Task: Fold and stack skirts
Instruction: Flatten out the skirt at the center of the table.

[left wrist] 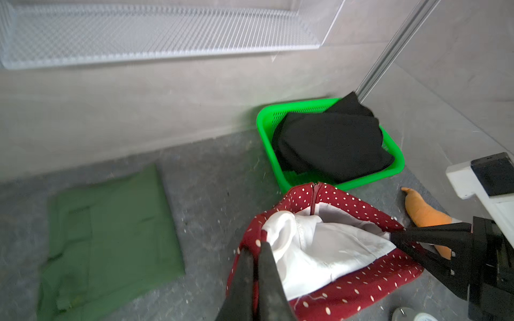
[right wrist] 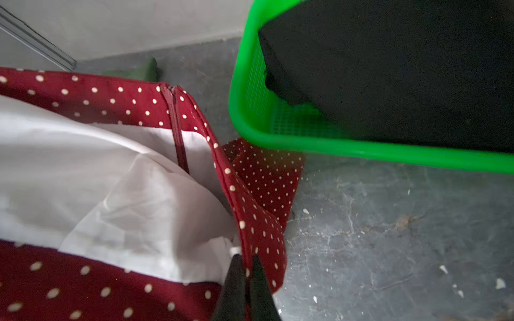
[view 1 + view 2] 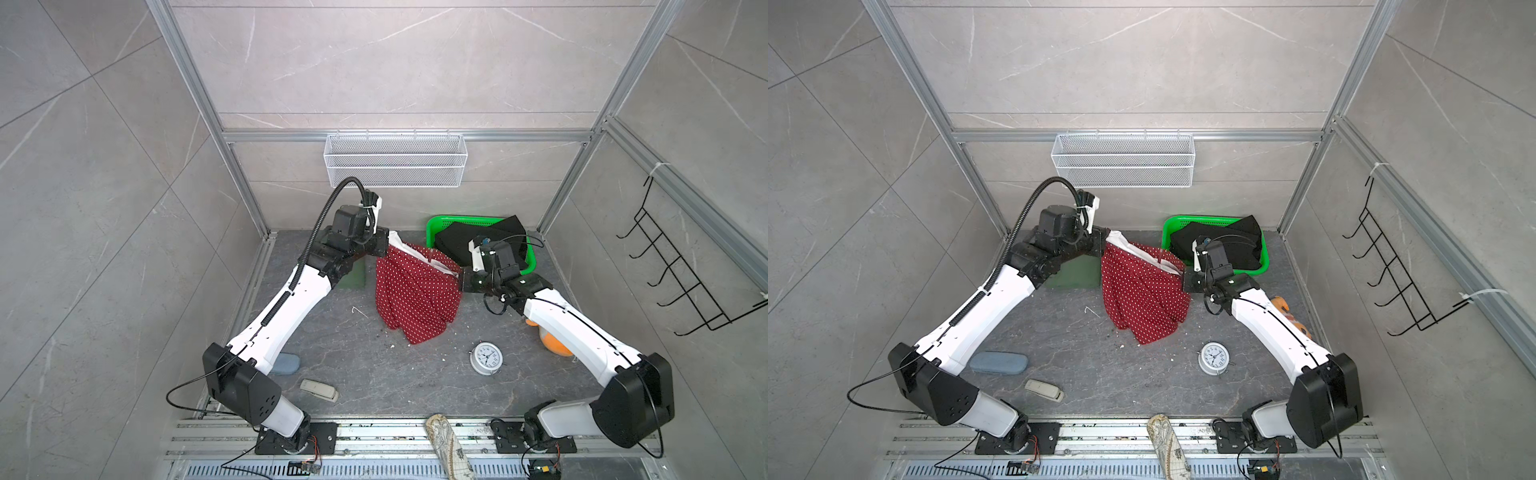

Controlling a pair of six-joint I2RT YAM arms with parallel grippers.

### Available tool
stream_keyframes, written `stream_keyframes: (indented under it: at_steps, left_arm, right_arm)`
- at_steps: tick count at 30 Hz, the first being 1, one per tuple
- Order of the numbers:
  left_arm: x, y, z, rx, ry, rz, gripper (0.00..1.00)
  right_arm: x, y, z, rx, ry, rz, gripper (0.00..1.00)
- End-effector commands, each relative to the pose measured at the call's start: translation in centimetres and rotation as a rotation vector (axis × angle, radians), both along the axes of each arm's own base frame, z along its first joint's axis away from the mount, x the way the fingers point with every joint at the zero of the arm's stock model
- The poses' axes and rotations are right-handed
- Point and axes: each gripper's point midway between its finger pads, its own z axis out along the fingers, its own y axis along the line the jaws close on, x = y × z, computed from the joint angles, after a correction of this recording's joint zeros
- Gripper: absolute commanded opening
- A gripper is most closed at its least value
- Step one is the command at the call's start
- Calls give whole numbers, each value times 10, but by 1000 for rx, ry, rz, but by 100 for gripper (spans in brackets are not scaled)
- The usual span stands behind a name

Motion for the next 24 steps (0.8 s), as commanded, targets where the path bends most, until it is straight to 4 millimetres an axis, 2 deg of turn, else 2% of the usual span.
stream_keyframes:
  at_steps: [1, 3, 6, 11, 15, 18, 21, 24]
  left_arm:
    - [-11, 22, 21, 99, -66, 7, 0]
    - [-20, 29, 14, 108, -55, 14, 0]
    - [-37, 37, -19, 109, 11, 18, 0]
    - [-70, 45, -100, 61, 202, 33, 0]
    - [-98, 43, -158, 31, 315, 27, 0]
    - [-113, 47, -192, 32, 397, 53, 0]
    - [-125, 51, -220, 39, 473, 72, 0]
    - [-132, 57, -235, 61, 510, 90, 0]
  right_arm:
    - [-10, -9, 27, -40, -66, 27, 0]
    - [-22, -4, 27, -10, -57, 66, 0]
    - [-41, -3, 4, 24, 13, 78, 0]
    - [-78, -12, -66, 16, 212, 39, 0]
    - [-104, -22, -113, -7, 335, -10, 0]
    - [-118, -26, -134, -34, 390, -22, 2]
    - [-127, -33, -147, -82, 417, -35, 6]
    - [-130, -37, -148, -117, 409, -37, 19]
